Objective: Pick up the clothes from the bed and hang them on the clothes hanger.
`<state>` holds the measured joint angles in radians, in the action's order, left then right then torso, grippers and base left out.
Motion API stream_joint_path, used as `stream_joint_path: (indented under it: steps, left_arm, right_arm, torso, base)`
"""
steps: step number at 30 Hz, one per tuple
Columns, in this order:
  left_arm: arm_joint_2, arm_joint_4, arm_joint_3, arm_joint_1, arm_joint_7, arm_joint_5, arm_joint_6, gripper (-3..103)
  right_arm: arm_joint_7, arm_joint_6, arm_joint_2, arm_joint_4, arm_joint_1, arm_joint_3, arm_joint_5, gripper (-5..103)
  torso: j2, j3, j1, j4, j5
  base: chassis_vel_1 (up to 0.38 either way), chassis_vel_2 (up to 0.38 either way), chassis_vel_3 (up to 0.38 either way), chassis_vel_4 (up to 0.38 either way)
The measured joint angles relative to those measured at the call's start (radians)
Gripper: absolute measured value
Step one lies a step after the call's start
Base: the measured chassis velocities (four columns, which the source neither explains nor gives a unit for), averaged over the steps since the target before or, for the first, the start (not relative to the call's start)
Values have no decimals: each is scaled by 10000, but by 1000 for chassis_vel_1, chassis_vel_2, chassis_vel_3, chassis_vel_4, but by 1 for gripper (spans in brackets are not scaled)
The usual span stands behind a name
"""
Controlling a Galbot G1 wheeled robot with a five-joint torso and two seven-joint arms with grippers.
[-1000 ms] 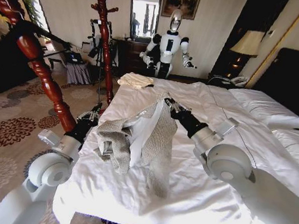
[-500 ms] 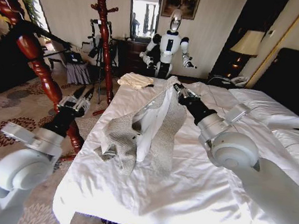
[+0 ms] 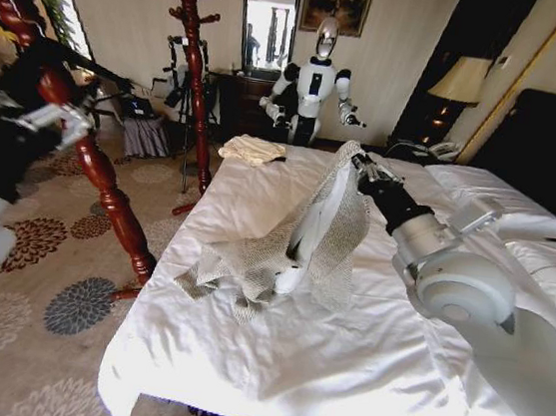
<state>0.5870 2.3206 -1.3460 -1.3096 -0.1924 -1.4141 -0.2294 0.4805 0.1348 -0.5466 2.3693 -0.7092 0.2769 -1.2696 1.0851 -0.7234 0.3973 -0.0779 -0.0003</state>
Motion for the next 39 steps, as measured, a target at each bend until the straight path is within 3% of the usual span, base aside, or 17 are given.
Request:
stream_joint_path:
  steps: [2, 5, 8, 11, 13, 15, 19, 22, 31, 39]
  left_arm:
    - [-235, -345, -154, 56, -89, -278, -133, 100]
    - [-1038, -1336, -536, 281, -560, -1464, -983, 100]
    - [-1470, -1810, -679, 411, -808, -1921, -1424, 100]
    - [-2394, -2725, -1120, 518, -1207, -2139, -2621, 100]
    - [-2533, -2841, -1243, 515, -1262, -2214, -2821, 100]
    - [-3009, -3332, -1788, 461, -1438, -2807, -3934, 100]
    - [-3269, -3923, -1900, 491, -1526, -3407, -4501, 100]
    - [-3403, -4493, -1587, 564, -1488, -3762, -4748, 100]
    - [-3528, -5306, -609, 1053, -1229, -3811, -5082, 100]
    - [-3635, -5733, 162, 1593, -1333, -3922, -5116, 100]
  right_arm:
    - [-25, -3, -3, 59, -132, 100, 50, 2]
    - [-115, -29, 15, 162, -722, 541, 175, 2]
    - [-209, -70, 84, 173, -1058, 736, 286, 2]
    - [-302, -141, 183, 292, -1516, 962, 453, 2]
    - [-303, -145, 186, 323, -1535, 980, 454, 2]
    - [-303, -150, 190, 400, -1559, 1035, 459, 2]
    - [-298, -150, 160, 439, -1606, 1067, 468, 2]
    - [-292, -150, 122, 452, -1626, 1058, 494, 2]
    - [-289, -151, 36, 402, -1607, 977, 558, 2]
    - [-287, -149, -31, 345, -1626, 874, 673, 2]
  torso:
    - [0, 0, 0, 0, 1]
    - [0, 0, 0, 0, 0]
    - [0, 0, 0, -1, 0]
    - [0, 0, 1, -3, 1]
    - [0, 0, 1, -2, 1]
    - [0, 0, 0, 3, 4]
    - [0, 0, 0, 0, 3]
    - [0, 0, 0, 1, 0]
    - [0, 0, 0, -2, 1]
    - [0, 0, 0, -1, 3]
  base:
    - [0, 0, 0, 0]
    - [0, 0, 0, 0]
    - [0, 0, 0, 0]
    - [0, 0, 0, 0]
    - [0, 0, 0, 0]
    - [0, 0, 0, 0]
    - [0, 0, 0, 0]
    - [0, 0, 0, 0]
    - [0, 0, 0, 0]
    - [0, 0, 0, 0]
